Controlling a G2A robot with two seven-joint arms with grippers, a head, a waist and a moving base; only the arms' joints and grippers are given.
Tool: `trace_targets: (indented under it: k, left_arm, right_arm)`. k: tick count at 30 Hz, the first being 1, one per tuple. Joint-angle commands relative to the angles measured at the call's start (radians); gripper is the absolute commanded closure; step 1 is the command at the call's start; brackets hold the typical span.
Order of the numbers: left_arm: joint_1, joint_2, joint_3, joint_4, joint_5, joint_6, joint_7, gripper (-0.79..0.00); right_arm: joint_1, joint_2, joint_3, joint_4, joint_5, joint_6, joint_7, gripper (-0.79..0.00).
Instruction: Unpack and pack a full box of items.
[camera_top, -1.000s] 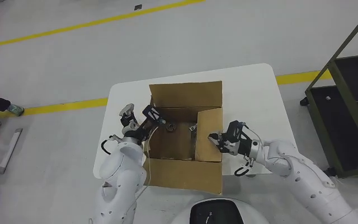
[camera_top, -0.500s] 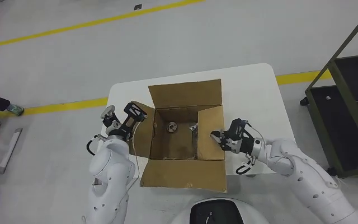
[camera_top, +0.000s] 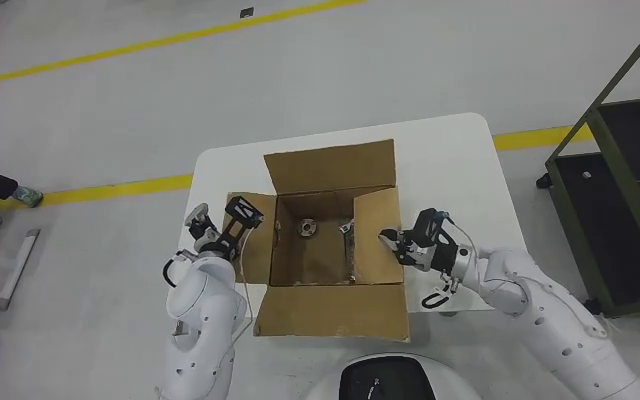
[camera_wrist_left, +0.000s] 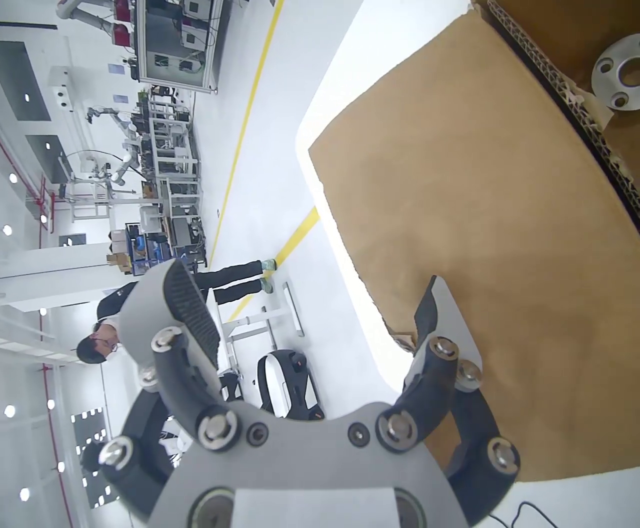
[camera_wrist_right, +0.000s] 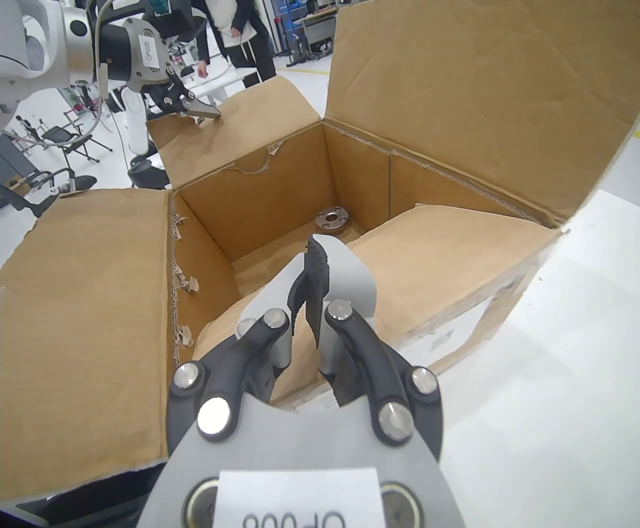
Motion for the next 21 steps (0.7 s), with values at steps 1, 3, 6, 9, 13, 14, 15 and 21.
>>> trace_targets:
  k: [1,3,6,9,13,14,15,21]
  left_arm:
    - [0.004,-0.002,-0.003,0.011,-0.010,0.013,-0.006,-0.785]
    - [0.008,-0.001,-0.001,0.013,-0.001,0.008,-0.002,-0.785]
    - [0.011,-0.002,-0.007,0.008,0.000,0.012,0.006,-0.785]
    - [0.011,-0.003,-0.024,-0.015,-0.030,0.021,0.014,-0.785]
    - [0.013,-0.004,-0.047,-0.065,-0.079,0.025,0.023,-0.785]
    - [0.014,-0.004,-0.051,-0.082,-0.086,0.026,0.027,-0.785]
    - [0.017,-0.005,-0.056,-0.099,-0.096,0.030,0.030,-0.785]
    - [0.036,-0.006,-0.060,-0.217,-0.142,0.030,0.057,-0.785]
  right_arm:
    - [-0.001,0.000,0.000,0.000,0.003,0.001,-0.001,0.000]
    - [-0.001,-0.001,0.001,0.000,0.005,0.003,-0.001,0.000]
    - [-0.001,-0.001,0.002,0.002,0.006,0.004,-0.003,0.000]
    - [-0.008,-0.001,0.013,-0.004,0.016,0.008,-0.029,0.000]
    - [-0.030,0.002,0.043,-0.031,0.035,0.010,-0.088,0.000]
    - [-0.040,0.003,0.056,-0.041,0.042,0.012,-0.109,0.000]
    - [-0.051,0.005,0.068,-0.051,0.045,0.013,-0.123,0.000]
    - [-0.141,0.018,0.168,-0.108,0.056,0.027,-0.221,0.000]
